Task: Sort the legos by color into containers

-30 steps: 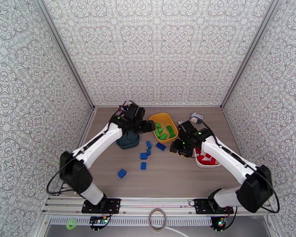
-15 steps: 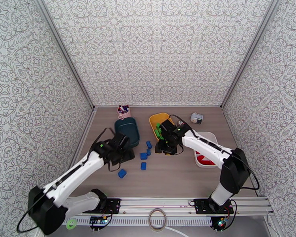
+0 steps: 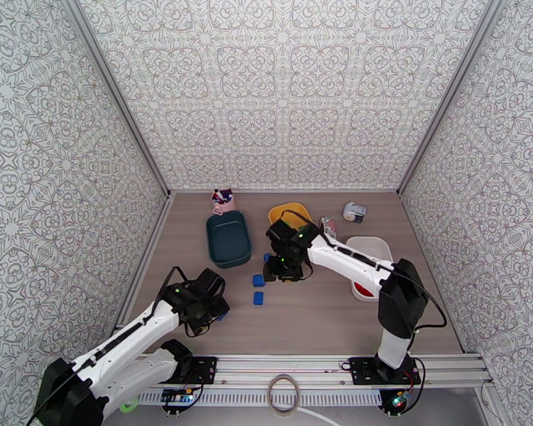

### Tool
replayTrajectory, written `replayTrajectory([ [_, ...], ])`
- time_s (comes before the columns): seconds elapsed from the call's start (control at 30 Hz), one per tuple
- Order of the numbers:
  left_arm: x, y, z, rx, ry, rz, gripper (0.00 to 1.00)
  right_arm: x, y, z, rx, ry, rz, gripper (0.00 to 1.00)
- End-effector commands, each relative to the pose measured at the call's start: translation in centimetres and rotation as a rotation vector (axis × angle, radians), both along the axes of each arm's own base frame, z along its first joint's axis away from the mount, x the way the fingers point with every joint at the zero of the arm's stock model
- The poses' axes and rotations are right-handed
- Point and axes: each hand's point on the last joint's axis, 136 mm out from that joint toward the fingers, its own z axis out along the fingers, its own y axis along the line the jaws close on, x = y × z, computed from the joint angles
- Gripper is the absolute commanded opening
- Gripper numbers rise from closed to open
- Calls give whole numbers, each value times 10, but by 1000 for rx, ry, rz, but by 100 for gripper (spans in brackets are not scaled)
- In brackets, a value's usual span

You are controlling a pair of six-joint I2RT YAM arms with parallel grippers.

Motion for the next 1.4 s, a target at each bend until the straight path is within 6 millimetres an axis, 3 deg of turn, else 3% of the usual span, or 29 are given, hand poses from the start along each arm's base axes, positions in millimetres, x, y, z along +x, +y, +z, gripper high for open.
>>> replayTrajectory([
  [0.0, 12, -10, -2, -73, -26, 75, 75, -1, 1, 5, -5, -8, 17, 56],
  [0.43, 30, -15, -22, -103, 0, 104, 73, -4, -7, 6, -18, -17, 13, 56],
  [0.97, 25, -10, -41, -92, 67, 59, 50, -6, -14, 4, -21, -21, -18, 55],
  [1.13, 32, -11, -23, -92, 32, 18, 42, -5, -12, 8, -11, -27, -28, 54],
  [1.37, 66, -20, 30, -145, -108, -48, 41, -1, -1, 19, 49, -30, -36, 54],
])
